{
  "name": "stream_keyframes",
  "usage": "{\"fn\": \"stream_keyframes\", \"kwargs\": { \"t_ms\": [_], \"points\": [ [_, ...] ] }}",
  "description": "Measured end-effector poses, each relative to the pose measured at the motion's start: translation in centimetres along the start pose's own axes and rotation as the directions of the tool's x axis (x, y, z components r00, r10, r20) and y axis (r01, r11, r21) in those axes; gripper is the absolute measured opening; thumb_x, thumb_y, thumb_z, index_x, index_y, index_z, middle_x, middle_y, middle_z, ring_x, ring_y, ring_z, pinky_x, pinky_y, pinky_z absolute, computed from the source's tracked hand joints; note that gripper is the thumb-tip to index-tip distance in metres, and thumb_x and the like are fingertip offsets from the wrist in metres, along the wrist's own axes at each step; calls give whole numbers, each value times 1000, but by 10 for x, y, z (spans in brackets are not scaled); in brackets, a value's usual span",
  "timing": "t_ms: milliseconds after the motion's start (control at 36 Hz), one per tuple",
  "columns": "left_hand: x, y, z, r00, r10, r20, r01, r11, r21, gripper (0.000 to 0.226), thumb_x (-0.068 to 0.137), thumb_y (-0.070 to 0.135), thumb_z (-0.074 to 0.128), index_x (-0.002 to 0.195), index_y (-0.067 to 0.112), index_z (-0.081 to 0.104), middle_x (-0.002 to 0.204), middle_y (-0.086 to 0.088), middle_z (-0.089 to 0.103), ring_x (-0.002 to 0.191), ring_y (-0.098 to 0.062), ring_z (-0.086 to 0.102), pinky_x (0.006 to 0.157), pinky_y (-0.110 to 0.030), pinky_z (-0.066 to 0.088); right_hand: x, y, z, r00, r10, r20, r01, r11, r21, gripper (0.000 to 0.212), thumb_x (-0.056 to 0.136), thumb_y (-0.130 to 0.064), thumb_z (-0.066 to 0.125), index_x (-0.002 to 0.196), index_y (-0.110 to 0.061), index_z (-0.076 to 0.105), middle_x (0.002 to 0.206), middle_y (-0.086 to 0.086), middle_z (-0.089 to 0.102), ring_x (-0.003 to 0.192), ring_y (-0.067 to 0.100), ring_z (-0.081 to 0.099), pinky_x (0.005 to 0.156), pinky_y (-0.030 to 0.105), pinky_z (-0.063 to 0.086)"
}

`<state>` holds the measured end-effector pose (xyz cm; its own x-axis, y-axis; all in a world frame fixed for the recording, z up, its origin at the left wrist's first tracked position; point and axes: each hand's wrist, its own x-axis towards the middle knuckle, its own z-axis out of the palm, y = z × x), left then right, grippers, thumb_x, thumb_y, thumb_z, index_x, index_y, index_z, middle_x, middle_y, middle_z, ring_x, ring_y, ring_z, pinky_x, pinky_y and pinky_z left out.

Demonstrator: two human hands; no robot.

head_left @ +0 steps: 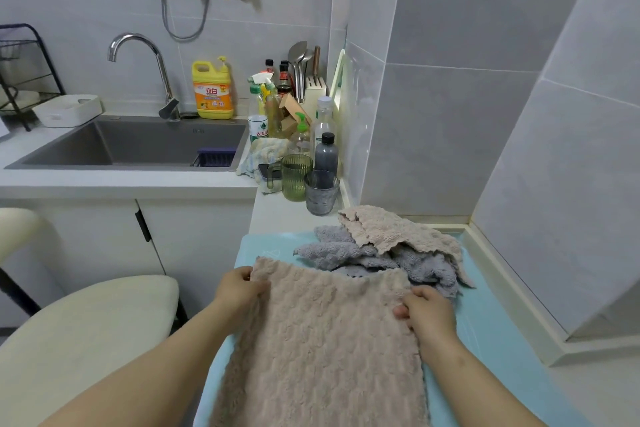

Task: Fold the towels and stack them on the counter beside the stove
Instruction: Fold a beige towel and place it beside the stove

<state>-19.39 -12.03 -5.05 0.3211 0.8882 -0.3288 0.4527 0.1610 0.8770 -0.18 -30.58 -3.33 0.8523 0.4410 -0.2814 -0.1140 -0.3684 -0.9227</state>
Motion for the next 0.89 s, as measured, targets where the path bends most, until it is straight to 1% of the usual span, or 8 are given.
{"fn": "stream_keyframes", "kwargs": {
  "t_ms": [250,306,333,417,500,611,750,889],
  "points": [
    [5,-8,-6,993,2,-115,-8,998,-55,7,86,2,58,78,3,59,57,-6,47,50,-19,38,53,-26,29,7,-1,1,998,52,25,-55,991,123,20,90,2,44,77,-11,50,74,11,63,51,14,45,36,15,31],
    [4,-9,-4,995,-16,-100,5,995,-104,8,88,-3,51,86,1,58,61,-10,51,51,-22,48,51,-27,38,5,2,4,997,45,63,-51,993,107,16,90,1,48,100,-9,55,86,11,62,54,14,47,39,17,33],
    [3,-9,-3,996,-19,-90,8,992,-127,11,89,-5,48,90,2,57,66,-10,54,56,-25,56,52,-29,45,4,4,6,997,41,72,-46,996,75,29,90,0,50,117,-8,51,94,11,61,54,13,48,41,18,34],
    [-5,-11,1,994,45,-103,-45,999,-1,27,91,3,51,116,10,47,106,-3,50,90,-34,63,67,-40,53,-6,11,4,988,-62,142,71,996,-61,52,90,-4,47,138,-20,34,100,5,52,49,11,44,41,18,34],
    [-22,-13,5,974,206,-91,-182,959,218,38,91,6,50,124,19,39,123,0,30,88,-19,58,61,-25,44,-26,18,0,955,-195,225,248,938,-240,29,90,-4,48,113,-22,45,79,-2,54,56,13,44,46,18,34],
    [-53,-26,10,906,416,73,-401,791,461,15,90,14,50,95,28,45,107,5,35,76,-8,53,61,-22,40,-48,36,-1,878,-162,450,367,831,-419,18,84,-8,52,77,-24,48,60,-5,44,55,10,40,53,24,30],
    [-73,-46,6,848,373,376,-530,619,580,23,90,15,49,83,37,48,99,14,38,89,-7,50,80,-19,45,-60,53,-1,801,-125,585,497,683,-535,22,83,-14,52,69,-28,43,59,-5,44,55,5,38,53,18,29],
    [-79,-57,2,851,365,378,-521,673,525,29,91,7,45,88,34,55,106,12,45,99,-2,48,87,-9,38,-61,64,4,769,-251,588,608,570,-553,21,90,-16,47,75,-31,45,66,-14,44,69,5,43,67,21,37]
  ]
}}
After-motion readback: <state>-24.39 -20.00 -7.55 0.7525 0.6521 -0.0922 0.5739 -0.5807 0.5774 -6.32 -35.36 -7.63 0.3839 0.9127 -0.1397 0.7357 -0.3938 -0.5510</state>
